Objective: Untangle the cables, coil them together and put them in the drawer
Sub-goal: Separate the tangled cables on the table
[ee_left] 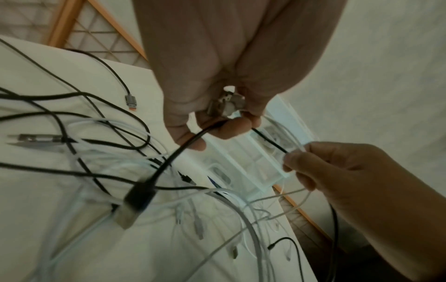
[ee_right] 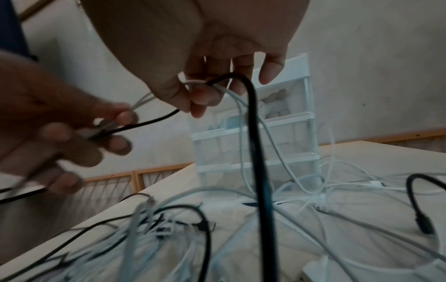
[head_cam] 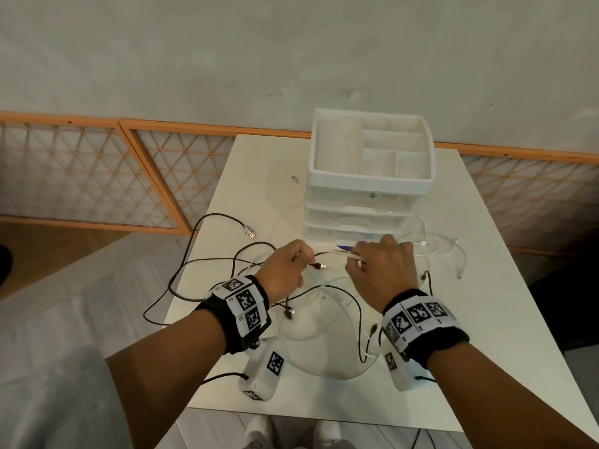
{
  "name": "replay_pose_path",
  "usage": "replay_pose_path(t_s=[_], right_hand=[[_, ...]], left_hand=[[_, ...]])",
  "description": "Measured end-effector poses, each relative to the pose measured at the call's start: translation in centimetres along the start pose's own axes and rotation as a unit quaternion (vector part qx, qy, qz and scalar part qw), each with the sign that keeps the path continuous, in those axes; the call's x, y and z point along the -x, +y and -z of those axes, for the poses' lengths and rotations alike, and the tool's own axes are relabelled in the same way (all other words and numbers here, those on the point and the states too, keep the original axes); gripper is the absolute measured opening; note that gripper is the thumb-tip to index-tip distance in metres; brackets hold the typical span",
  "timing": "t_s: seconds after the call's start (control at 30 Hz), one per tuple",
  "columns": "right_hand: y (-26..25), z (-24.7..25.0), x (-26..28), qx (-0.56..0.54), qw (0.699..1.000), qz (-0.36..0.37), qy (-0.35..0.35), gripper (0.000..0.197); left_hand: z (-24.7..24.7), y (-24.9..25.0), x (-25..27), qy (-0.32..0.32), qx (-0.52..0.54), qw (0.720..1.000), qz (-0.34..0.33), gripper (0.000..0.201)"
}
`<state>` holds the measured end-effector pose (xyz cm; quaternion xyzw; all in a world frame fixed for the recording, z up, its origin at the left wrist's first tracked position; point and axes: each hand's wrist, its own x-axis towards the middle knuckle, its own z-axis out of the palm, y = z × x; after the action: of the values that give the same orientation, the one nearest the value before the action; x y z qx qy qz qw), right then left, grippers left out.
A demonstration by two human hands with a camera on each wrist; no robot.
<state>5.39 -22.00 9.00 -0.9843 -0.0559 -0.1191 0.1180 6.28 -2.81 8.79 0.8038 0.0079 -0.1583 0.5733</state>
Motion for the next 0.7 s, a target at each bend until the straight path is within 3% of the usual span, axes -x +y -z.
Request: replay_pose_path(t_s=[0.1,0.17,0.27,0.37,0.53,0.7], right_hand=[[0.6,1.4,-0.4,-0.033,0.997,-0.042,-0.055,0.020],[-0.4,1.9,-0.5,-0.048,0.994,0.004,-0.099,0.036],[-2.0,1.9,-0.8,-0.106,0.989,0.062,-0.079,0.024],[-0.6,1.7,-1.7,-0.166,0.985,0.006,-0.051,0.015],[1.4,1.4,-1.8,-0.100,0.984,-0.090,-0.119,0.013],[-0.6,1.4,-1.1,-0.187,0.973,0.003,-0.132,0.011]], left_hand=[[0.3,-0.1,-0.1,-0.007,0.004,0.999,-0.034,0.029],[-0.1,0.3,-0.1,-0.024,-0.012,0.996,-0.079,0.029],[-0.4,1.4,-0.2,-0.048,-0.025,0.993,-0.107,0.025],[0.8,1.4,0.0,-0.051,-0.025,0.995,-0.077,0.023],[1.8,-0.5,0.4,-0.058,-0.027,0.998,0.016,0.027],[0.8,0.3,0.2,-0.062,-0.021,0.998,0.026,0.028]])
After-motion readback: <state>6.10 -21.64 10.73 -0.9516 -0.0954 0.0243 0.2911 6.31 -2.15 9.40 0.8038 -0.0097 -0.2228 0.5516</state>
